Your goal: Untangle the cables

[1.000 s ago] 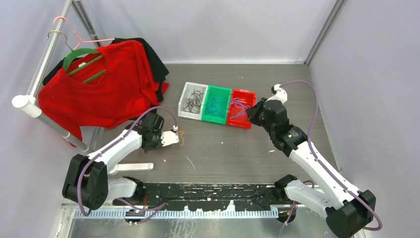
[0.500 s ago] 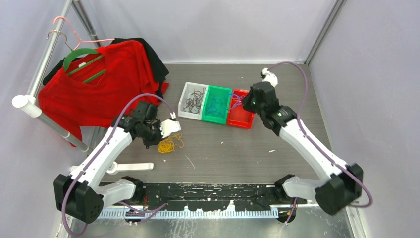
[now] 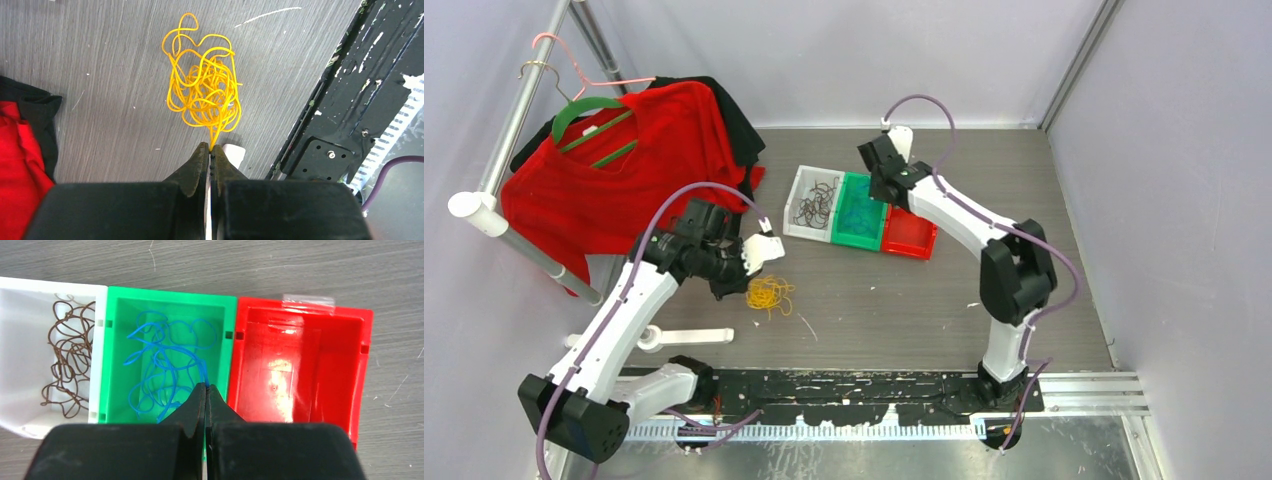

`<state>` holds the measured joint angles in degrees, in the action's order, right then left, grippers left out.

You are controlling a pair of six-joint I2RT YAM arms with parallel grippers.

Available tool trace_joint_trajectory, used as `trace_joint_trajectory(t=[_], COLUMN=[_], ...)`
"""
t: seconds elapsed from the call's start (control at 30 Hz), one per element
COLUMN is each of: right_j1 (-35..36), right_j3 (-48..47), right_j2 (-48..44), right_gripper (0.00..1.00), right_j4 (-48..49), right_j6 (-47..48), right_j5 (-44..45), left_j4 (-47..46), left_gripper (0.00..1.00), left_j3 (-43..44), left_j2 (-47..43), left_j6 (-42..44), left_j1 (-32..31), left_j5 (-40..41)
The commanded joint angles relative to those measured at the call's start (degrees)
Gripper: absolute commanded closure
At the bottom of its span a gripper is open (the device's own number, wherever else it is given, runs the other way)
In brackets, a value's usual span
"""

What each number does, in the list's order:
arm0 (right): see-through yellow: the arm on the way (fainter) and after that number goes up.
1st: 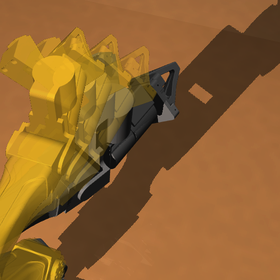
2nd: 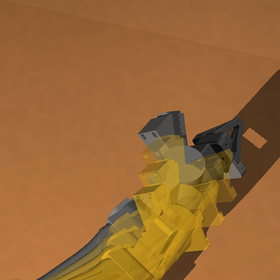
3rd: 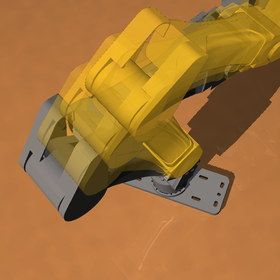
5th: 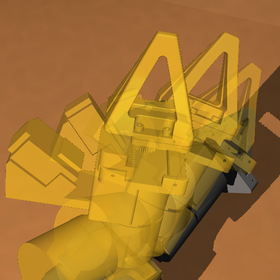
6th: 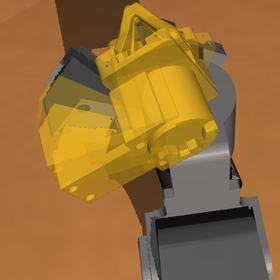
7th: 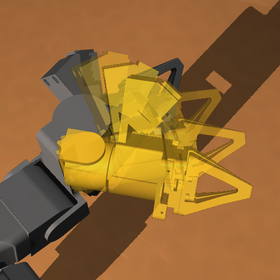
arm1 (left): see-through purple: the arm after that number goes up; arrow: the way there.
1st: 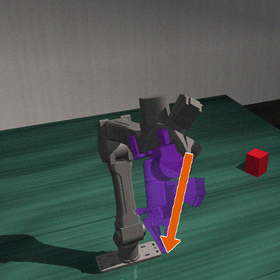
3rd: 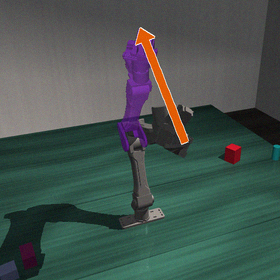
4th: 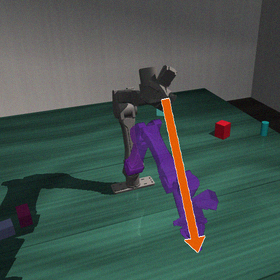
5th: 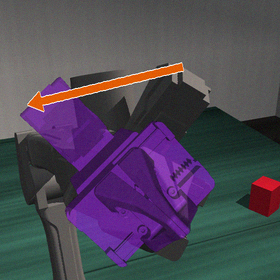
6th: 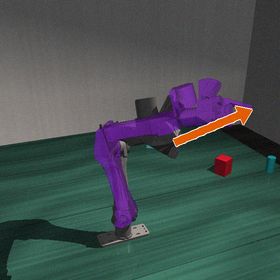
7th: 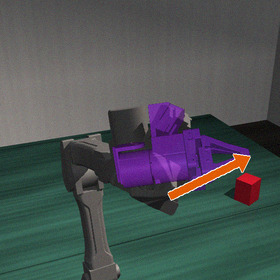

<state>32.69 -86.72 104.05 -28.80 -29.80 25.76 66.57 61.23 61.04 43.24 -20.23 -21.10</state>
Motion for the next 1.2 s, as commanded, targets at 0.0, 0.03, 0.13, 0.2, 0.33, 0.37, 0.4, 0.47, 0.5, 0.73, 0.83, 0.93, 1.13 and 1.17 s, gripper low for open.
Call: trace_joint_trajectory(t=[0.0, 0.03, 0.13, 0.2, 0.33, 0.37, 0.4, 0.47, 0.5, 0.73, 0.83, 0.93, 1.13, 1.17], right_j1=[1.8, 2.0, 2.3, 2.5, 2.6, 2.6, 2.8, 3.3, 3.9, 7.7, 9.9, 13.2, 21.7, 23.3], right_j3=[-9.8, -11.5, -15.1, -14.6, -10.4, -10.3, -10.1, -8.6, -6.7, 16.9, 27.1, 34.3, 37.1, 37.1], right_j2=[5.1, 7.6, 10.7, 9.4, 3.1, 2.0, 0.9, -1.7, -3.5, -18.4, -22.9, -25.8, -24.8, -24.0], right_gripper=[0.99, 0.98, 0.74, 0.57, 0.39, 0.37, 0.36, 0.35, 0.35, 0.37, 0.37, 0.37, 0.37, 0.37], right_j4=[-3.0, -4.1, -7.1, -6.7, -1.4, -1.3, -1.0, 1.3, 3.9, 31.2, 43.0, 53.3, 59.8, 60.9], right_j6=[2.9, 3.2, 3.4, 3.3, 3.1, 3.0, 2.9, 3.2, 3.7, 3.6, 2.2, 2.2, 7.9, 8.9], right_j5=[6.1, 6.9, 7.1, 6.2, 1.6, 0.6, -0.4, -3.9, -6.3, -43.0, -47.1, -47.2, -41.7, -40.2], left_j4=[1.1, 1.2, 0.9, 0.4, -1.9, -2.3, -2.5, -2.6, -2.6, -1.8, -1.8, -2.1, 0.3, 1.0], left_gripper=[1.00, 1.00, 1.00, 1.00, 1.00, 1.00, 1.00, 1.00, 1.00, 1.00, 1.00, 1.00, 1.00, 1.00], left_j3=[1.9, 2.0, 2.2, 2.2, 1.5, 1.5, 1.6, 2.1, 2.5, 4.6, 5.4, 6.4, 10.0, 10.8], left_j2=[-1.4, -1.4, -1.8, -2.4, -3.1, -3.1, -3.0, -2.5, -2.3, -2.7, -2.6, -2.1, -0.7, -0.5], left_j6=[-1.2, -1.3, -1.5, -1.7, -2.5, -2.7, -2.9, -3.2, -3.5, -4.8, -6.2, -8.9, -12.6, -12.8], left_j1=[0.2, 0.3, 0.2, 0.2, 0.2, 0.2, 0.2, 0.2, 0.3, 0.2, 0.2, 0.3, 0.2, 0.2], left_j5=[-2.5, -2.5, -3.0, -3.4, -4.1, -4.3, -4.5, -5.0, -5.3, -8.6, -9.2, -9.4, -12.3, -13.2])
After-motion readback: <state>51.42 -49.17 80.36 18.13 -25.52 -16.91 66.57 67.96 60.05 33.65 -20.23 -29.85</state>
